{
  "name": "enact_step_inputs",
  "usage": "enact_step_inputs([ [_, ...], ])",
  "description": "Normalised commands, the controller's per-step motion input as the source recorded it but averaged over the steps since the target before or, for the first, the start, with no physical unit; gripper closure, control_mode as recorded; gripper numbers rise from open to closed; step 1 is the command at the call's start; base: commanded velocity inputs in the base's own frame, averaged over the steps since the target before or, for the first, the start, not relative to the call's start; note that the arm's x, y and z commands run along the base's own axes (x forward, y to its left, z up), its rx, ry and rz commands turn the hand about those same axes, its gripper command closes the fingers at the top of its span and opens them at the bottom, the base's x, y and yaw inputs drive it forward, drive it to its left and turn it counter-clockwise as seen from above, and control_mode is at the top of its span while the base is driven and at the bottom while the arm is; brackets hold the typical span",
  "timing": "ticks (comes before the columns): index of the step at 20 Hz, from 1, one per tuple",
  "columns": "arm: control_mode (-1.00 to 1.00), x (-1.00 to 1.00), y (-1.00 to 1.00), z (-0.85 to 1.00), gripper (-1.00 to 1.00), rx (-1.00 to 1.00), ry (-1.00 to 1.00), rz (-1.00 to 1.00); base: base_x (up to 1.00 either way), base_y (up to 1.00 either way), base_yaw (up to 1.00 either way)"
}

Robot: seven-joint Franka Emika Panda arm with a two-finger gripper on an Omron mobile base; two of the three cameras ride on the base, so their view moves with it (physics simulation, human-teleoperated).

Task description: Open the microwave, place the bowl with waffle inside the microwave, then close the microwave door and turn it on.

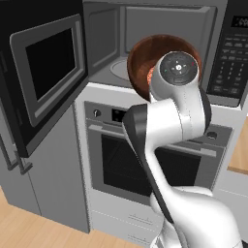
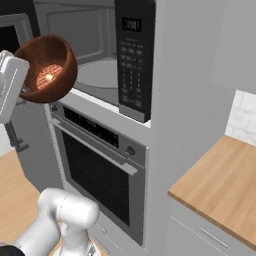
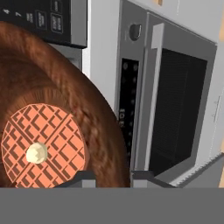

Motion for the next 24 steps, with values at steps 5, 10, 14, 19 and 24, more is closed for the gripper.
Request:
enact_step_inputs([
  [5, -1.00, 0.30, -0.18, 0.01, 1.00, 0.00, -0.06, -0.01, 0.00, 0.00, 0.00],
  [10, -1.00, 0.26, -0.08, 0.00, 1.00, 0.00, -0.06, -0.01, 0.00, 0.00, 0.00],
  [14, -1.00, 0.29, -0.12, 0.00, 1.00, 0.00, -0.04, -0.01, 0.00, 0.00, 0.00],
  [19, -1.00, 0.30, -0.09, 0.03, 1.00, 0.00, 0.00, -0.01, 0.00, 0.00, 0.00],
  [24, -1.00, 0.47, -0.12, 0.02, 1.00, 0.00, 0.00, 0.00, 0.00, 0.00, 0.00],
])
